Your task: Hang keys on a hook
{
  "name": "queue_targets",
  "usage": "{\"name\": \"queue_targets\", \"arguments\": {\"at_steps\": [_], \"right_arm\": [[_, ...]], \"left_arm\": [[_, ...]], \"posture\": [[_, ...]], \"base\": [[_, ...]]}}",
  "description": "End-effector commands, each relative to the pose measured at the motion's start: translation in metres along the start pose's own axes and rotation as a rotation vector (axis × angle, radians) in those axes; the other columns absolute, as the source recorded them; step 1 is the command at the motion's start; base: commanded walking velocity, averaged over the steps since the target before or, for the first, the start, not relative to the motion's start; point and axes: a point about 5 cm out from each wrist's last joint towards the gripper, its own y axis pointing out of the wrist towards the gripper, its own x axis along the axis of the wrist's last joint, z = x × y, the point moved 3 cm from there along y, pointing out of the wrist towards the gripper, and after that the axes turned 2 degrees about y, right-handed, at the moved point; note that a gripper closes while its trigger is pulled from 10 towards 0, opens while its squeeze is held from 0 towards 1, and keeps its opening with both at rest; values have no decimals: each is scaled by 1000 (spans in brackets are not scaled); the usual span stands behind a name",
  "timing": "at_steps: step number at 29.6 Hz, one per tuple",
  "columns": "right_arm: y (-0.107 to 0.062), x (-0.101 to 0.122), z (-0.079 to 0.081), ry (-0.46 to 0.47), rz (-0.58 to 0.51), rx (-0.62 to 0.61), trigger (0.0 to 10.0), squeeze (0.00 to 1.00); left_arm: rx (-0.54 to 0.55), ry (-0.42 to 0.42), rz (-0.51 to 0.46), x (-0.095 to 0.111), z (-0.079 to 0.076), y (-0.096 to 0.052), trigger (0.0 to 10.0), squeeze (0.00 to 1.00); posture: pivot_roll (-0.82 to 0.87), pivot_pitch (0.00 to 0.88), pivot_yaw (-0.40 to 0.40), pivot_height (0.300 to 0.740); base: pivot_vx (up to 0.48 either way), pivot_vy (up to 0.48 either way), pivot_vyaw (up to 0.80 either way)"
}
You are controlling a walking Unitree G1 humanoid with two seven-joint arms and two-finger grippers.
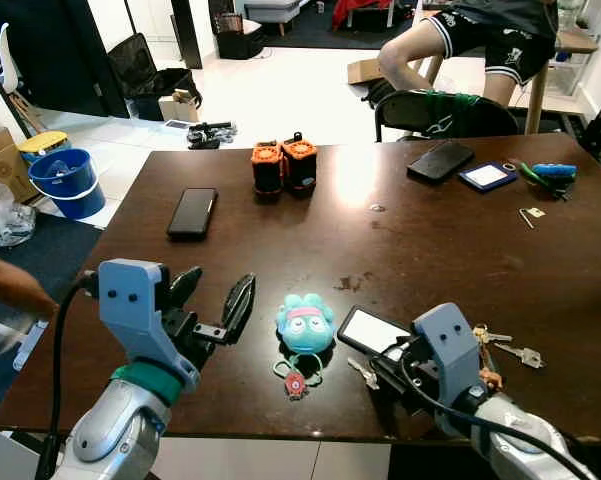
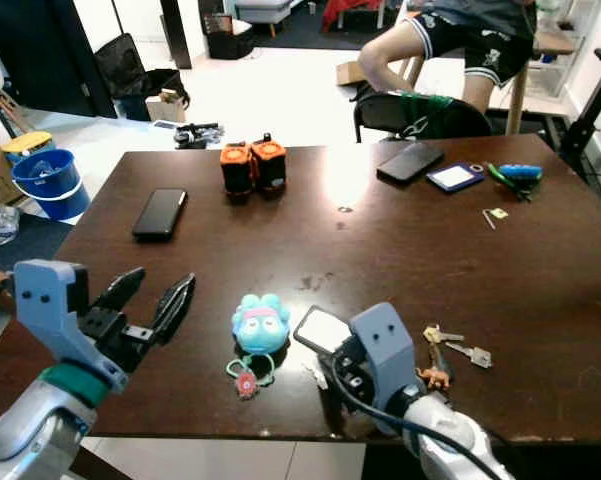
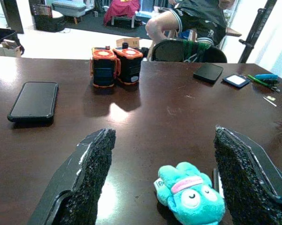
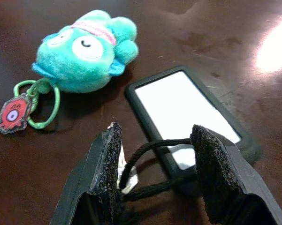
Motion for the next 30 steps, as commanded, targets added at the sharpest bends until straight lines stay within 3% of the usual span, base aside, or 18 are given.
{"name": "queue_targets", "arguments": {"at_steps": [1,12,20,21,22,24,25,26,27,30], "right_arm": [[-1,-10,3,5,37,16,10000,0],[-15,-21,-2,83,96,38,10000,0],[-13,-19,-1,106,81,40,10000,0],[-12,-19,0,108,80,45,8275,0],[-11,-19,1,110,80,48,4667,0],[-11,-19,1,112,80,51,4667,0],[-11,-19,2,114,79,53,1922,0],[-11,-19,2,115,79,54,1922,0],[-10,-19,2,117,79,55,314,0],[-10,-19,2,119,78,56,0,0]], "left_arm": [[4,0,19,-3,3,-3,10000,0],[-15,-9,23,-3,0,-3,10000,0],[-19,-11,21,-3,-1,-1,10000,0],[-18,-12,21,-3,-1,-1,10000,0],[-18,-12,20,-3,-1,-1,10000,0],[-17,-12,20,-3,0,-1,10000,0],[-17,-12,21,-3,-1,-1,10000,0],[-17,-11,21,-3,-1,-1,10000,0],[-17,-11,22,-3,-1,-1,10000,0],[-21,-9,23,-3,-2,-2,10000,0]], "posture": [[-182,164,193,740],[-186,166,204,740],[-186,166,204,740],[-186,166,204,740],[-182,169,201,740],[-182,169,201,740],[-182,169,201,740],[-182,169,201,740],[-182,169,201,740],[-178,159,204,740]], "base": [[0,0,0],[0,0,0],[0,0,0],[0,0,0],[0,0,0],[0,0,0],[0,0,0],[0,0,0],[0,0,0],[0,0,0]]}}
